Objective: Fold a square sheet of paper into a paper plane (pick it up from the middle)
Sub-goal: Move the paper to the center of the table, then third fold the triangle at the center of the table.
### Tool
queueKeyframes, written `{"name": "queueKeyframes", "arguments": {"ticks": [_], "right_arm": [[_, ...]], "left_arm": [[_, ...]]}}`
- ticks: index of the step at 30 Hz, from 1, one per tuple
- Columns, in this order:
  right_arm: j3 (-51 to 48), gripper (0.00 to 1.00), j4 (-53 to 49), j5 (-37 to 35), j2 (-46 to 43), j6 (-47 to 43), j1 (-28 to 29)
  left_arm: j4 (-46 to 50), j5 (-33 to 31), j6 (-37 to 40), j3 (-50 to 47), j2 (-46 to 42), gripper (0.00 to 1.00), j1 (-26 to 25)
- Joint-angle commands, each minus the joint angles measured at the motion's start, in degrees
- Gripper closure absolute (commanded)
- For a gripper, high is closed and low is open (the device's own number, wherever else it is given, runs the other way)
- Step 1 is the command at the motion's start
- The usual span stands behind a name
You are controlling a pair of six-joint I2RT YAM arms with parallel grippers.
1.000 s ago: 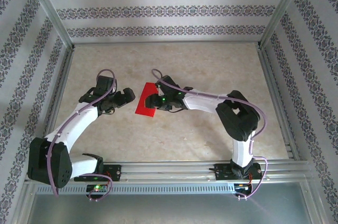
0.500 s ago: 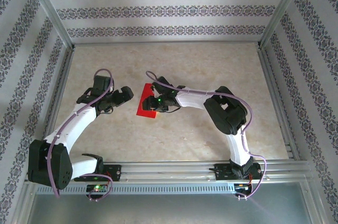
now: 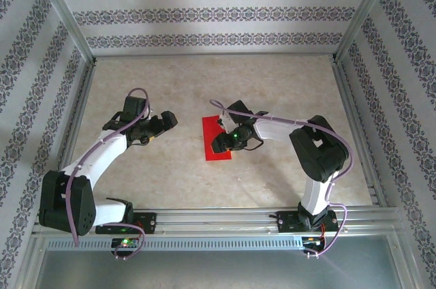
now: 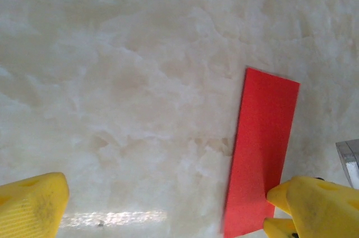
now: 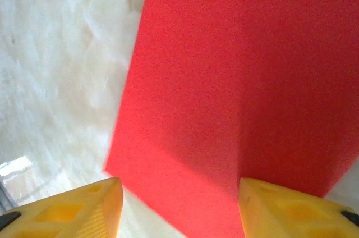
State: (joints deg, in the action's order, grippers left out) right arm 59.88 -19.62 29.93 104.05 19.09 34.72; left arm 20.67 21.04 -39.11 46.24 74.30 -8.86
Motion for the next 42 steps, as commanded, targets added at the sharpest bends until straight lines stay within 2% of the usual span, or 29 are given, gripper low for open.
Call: {"name": "queueKeyframes", "arguments": {"ticks": [1, 5, 9, 12, 18, 21, 24, 29, 42], "right_arm": [[-1.7, 0.43, 2.3, -1.6, -6.5, 2.9, 0.2], [-4.5, 0.43, 7.6, -10.9, -11.0, 16.5, 1.0], [-6.4, 0.43, 11.0, -14.6, -11.0, 24.3, 1.7], [-6.1, 0.44, 11.2, -15.8, -8.8, 26.2, 1.2], [-4.6, 0.45, 14.2, -11.7, -4.0, 26.7, 0.0], [-4.5, 0.47, 16.5, -9.4, -2.7, 26.7, 0.0], [-4.9, 0.48, 16.1, -10.2, -1.6, 26.9, -0.4], [-6.8, 0.48, 15.8, -11.3, 0.2, 27.9, -1.4], [-10.2, 0.48, 16.6, -9.5, 1.6, 29.8, -2.3]], "left_arm": [[-4.2, 6.1, -2.1, -0.4, 2.0, 0.00, 0.5], [-7.5, 10.0, -5.2, -1.7, 3.5, 0.00, -1.6], [-9.8, 11.9, -7.9, -2.6, 5.5, 0.00, -5.2], [-12.0, 12.6, -9.4, -3.1, 7.0, 0.00, -8.0], [-15.6, 12.9, -12.4, -3.3, 10.3, 0.01, -12.4], [-18.5, 13.3, -14.1, -3.9, 11.3, 0.02, -13.8], [-20.0, 13.8, -15.3, -4.3, 12.2, 0.04, -14.4], [-22.4, 15.0, -17.6, -5.2, 13.5, 0.10, -15.4], [-23.1, 15.9, -23.0, -3.4, 19.7, 0.41, -18.5]]}}
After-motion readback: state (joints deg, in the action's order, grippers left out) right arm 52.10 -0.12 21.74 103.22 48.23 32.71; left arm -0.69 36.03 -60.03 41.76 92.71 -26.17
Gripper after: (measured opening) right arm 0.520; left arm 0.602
